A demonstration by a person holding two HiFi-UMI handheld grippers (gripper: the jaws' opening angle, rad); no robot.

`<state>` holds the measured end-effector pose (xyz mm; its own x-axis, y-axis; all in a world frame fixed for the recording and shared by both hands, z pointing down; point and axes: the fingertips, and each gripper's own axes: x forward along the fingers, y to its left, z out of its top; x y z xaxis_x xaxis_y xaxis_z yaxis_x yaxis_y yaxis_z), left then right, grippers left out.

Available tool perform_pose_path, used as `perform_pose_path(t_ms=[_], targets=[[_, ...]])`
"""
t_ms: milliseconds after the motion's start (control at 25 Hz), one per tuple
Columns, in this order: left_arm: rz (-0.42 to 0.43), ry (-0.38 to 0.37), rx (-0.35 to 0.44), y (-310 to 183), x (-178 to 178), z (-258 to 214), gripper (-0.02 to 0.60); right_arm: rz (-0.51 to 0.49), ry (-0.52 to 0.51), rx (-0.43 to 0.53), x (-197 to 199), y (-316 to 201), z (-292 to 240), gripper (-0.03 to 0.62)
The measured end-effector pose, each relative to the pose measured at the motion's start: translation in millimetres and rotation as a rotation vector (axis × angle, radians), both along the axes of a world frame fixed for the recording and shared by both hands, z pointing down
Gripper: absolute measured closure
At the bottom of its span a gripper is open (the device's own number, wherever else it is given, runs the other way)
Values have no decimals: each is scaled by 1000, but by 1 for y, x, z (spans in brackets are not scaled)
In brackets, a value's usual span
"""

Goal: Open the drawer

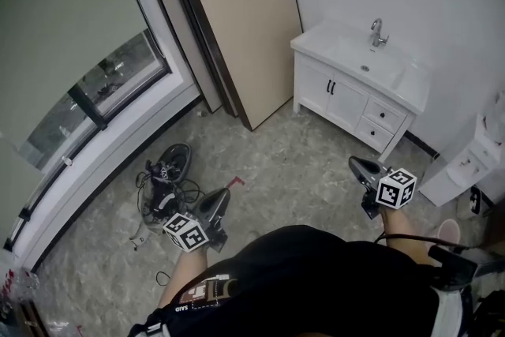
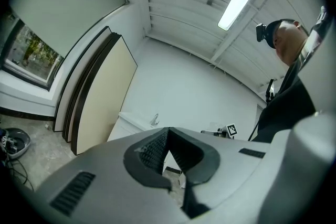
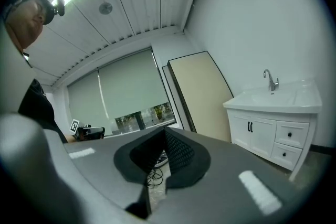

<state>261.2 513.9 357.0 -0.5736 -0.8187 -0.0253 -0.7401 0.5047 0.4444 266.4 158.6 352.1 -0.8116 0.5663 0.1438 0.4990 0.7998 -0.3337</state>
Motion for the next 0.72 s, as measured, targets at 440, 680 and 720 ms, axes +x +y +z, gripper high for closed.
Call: perform_pose_path(t_ms=[440,680,720], targets=[[141,-43,5,53,-181,-25,581,110,-41,8,-141,64,-35,593],[170,-39,2,99,-252,-24,581,141,-34,12,-200,108,-32,593],[167,-35,3,105,-262,-23,581,140,-28,13,-209,114,-31,592]])
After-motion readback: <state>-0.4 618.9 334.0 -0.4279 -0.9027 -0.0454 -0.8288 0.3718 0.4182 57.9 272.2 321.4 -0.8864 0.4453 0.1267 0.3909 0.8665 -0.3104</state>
